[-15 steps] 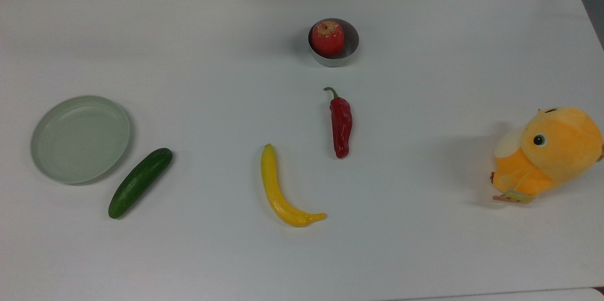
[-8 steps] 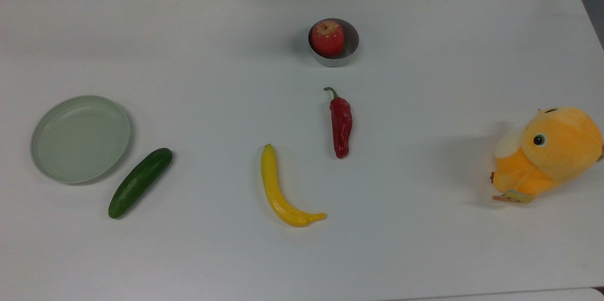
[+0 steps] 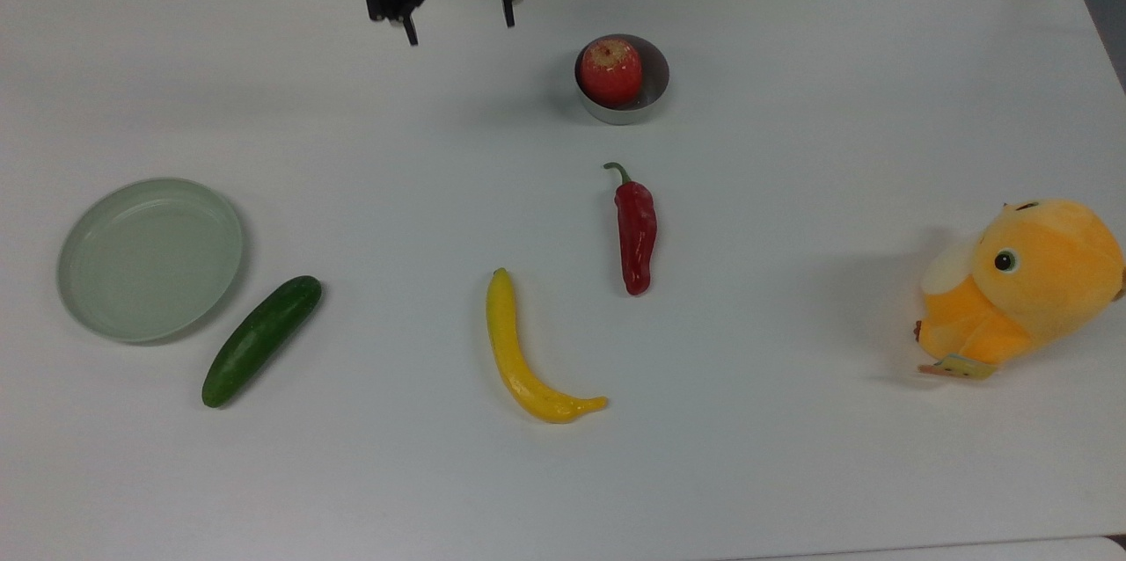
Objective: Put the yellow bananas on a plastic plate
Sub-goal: 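Move the open gripper down toward the yellow banana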
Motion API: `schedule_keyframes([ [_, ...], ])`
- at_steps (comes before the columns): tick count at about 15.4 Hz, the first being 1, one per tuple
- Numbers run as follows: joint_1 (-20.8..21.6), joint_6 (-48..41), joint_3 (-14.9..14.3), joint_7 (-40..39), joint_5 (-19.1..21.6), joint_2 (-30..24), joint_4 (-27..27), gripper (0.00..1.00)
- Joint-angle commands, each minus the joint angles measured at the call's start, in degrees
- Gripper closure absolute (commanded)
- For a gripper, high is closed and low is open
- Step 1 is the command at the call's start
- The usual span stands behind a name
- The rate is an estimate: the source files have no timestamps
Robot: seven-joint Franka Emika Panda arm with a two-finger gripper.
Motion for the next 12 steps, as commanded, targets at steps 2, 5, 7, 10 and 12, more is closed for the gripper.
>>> schedule_keyframes([
  [2,0.5,6.7,-0.2,-0.5,-0.7,4.2,2.6,0.00],
  [5,0.8,12.3,-0.3,2.4,-0.5,9.3,6.9,0.00],
  [7,1.1,18.7,-0.2,5.8,-1.1,13.1,9.1,0.00],
  [10,2.2,27.9,-0.3,6.2,-1.2,16.7,9.3,0.00],
  [12,2.6,33.0,-0.4,6.5,-1.2,19.3,9.4,0.00],
])
